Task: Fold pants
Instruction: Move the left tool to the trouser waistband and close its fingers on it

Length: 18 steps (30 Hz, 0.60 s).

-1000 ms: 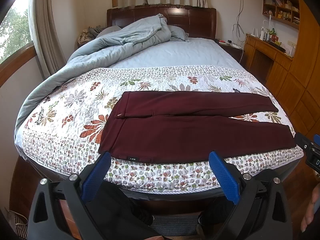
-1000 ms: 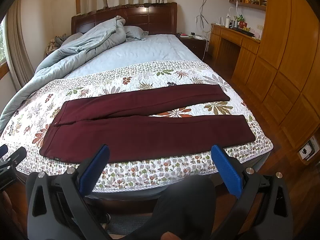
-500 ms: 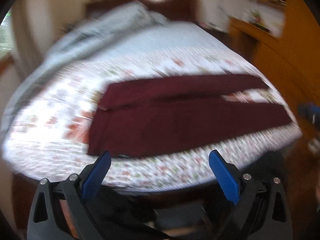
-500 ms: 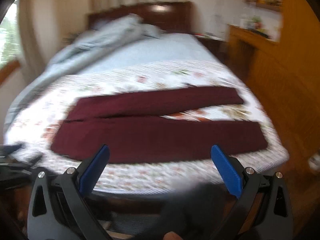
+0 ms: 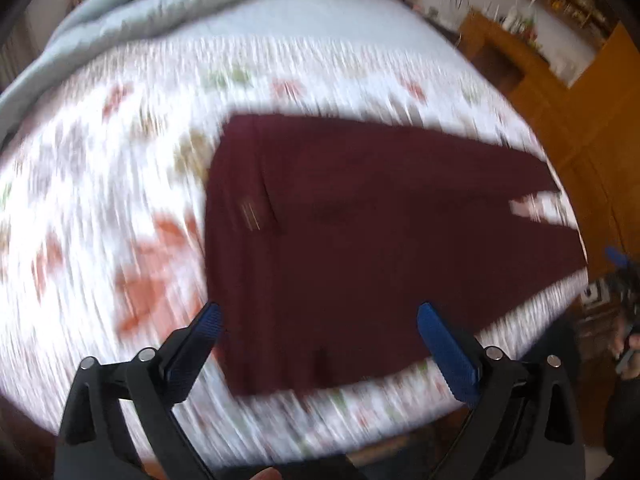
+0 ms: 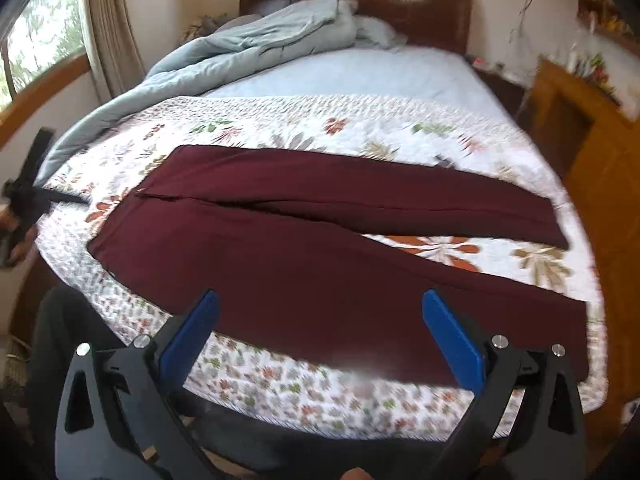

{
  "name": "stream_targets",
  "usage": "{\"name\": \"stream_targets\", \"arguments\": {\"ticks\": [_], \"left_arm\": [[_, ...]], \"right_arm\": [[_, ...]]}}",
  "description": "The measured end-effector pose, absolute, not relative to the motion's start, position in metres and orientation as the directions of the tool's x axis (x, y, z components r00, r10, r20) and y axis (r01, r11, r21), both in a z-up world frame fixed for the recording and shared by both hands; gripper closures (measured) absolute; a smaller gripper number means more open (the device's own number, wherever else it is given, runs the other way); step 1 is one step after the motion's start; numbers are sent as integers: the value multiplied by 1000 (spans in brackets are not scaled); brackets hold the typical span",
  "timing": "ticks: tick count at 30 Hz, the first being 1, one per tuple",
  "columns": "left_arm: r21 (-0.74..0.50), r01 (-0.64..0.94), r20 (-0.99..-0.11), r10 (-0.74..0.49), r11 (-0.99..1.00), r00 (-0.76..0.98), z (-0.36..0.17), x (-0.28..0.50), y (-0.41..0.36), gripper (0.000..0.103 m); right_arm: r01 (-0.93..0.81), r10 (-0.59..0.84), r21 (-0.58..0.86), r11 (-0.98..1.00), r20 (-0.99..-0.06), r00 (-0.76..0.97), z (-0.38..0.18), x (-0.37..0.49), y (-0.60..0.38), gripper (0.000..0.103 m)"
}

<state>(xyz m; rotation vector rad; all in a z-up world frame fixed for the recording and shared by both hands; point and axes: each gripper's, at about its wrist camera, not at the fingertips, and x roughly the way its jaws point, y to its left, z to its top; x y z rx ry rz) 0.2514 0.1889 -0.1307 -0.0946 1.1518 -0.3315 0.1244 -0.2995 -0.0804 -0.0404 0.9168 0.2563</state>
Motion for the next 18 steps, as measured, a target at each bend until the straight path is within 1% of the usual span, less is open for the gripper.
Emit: {"name": "stream_targets", "arguments": {"ticks": [2, 5, 10, 12, 14, 15, 16, 18], "left_arm": [[-295, 202, -865, -351, 934, 357, -136, 297, 202, 4], [-383, 196, -845, -428, 903, 320, -154, 360, 217, 4], [-439, 175, -842, -472, 881, 262, -203, 446, 234, 4], [-466, 158, -836, -492, 870, 243, -220, 469, 237, 4], [-540, 148, -810, -559, 829, 177, -244, 488, 239, 4], [-547, 155, -808, -567, 823, 158, -250, 491, 237, 4], [-538, 188, -813, -564, 822, 142, -255, 495, 233, 4], [-533, 259, -812, -573, 806, 110, -254, 499, 223, 4]], "right_arm": [[-238, 253, 143, 961, -803, 540, -89, 140, -308, 2], [-201, 267, 190, 961, -832, 487, -101, 166, -314, 2], [-173, 304, 253, 952, -849, 432, -126, 197, -319, 2], [-174, 328, 280, 944, -851, 409, -133, 206, -319, 2], [-178, 372, 328, 928, -845, 383, -139, 216, -324, 2], [-179, 401, 359, 916, -837, 372, -140, 222, -328, 2], [-174, 441, 405, 898, -823, 359, -140, 231, -337, 2], [-159, 471, 444, 882, -811, 347, -138, 243, -353, 2]]}}
